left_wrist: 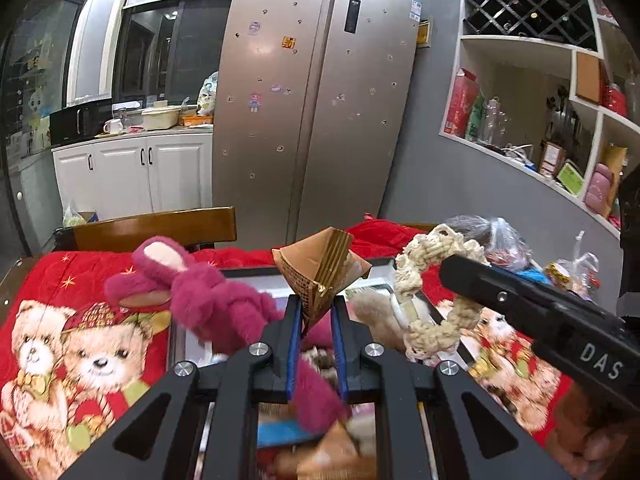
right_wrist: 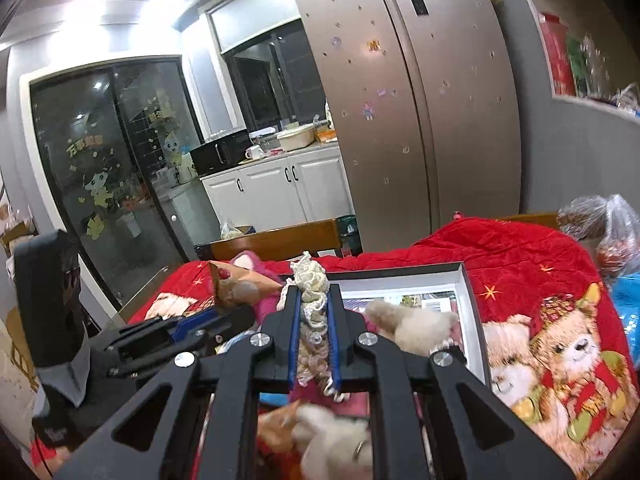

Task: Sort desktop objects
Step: 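Carry the cone candy and lace scrunchie over the black-framed box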

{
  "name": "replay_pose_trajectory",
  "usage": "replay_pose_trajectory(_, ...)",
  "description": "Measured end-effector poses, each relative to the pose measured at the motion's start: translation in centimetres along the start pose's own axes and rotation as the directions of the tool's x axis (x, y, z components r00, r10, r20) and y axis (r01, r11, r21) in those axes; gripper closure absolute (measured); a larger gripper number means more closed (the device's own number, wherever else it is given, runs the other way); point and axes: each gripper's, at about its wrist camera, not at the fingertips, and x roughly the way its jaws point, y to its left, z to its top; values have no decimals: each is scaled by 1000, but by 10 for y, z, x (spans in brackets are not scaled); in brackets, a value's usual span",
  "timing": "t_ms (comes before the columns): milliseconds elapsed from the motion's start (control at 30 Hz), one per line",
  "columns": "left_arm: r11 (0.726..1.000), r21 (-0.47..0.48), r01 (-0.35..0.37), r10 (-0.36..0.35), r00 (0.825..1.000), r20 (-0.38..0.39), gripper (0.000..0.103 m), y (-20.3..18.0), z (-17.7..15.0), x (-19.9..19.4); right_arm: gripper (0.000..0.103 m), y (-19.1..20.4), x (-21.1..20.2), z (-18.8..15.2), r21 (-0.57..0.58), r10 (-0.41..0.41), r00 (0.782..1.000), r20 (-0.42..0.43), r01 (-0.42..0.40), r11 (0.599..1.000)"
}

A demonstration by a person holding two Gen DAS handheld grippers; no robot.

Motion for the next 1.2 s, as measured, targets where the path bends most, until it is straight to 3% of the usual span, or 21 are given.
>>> replay_pose_trajectory(133, 999, -29, 20, -20, 1000, -17, 88, 6, -5, 22, 90, -20, 33, -3, -8, -42, 998, -56, 41, 999)
replay_pose_trajectory(233, 999, 43, 19, -16, 998, -68, 88, 0, -12, 39, 90, -30, 46, -12, -60, -109, 991, -78, 105, 993)
replay_pose_trajectory(400, 998, 62, 10, -4, 995, -98, 88, 8, -21, 51, 90, -50, 56, -15, 3, -82, 992, -96, 82, 997)
replay_pose_trajectory(633, 996, 83, -8, 14, 997, -72, 88, 4, -20, 47, 90, -39, 66, -25, -34, -90, 988, -126, 86, 996)
replay_pose_trajectory(1200, 993, 118, -4, 15, 996, -92, 88, -4, -24, 54, 90, -21, 61, -27, -96, -96, 988, -122, 84, 992)
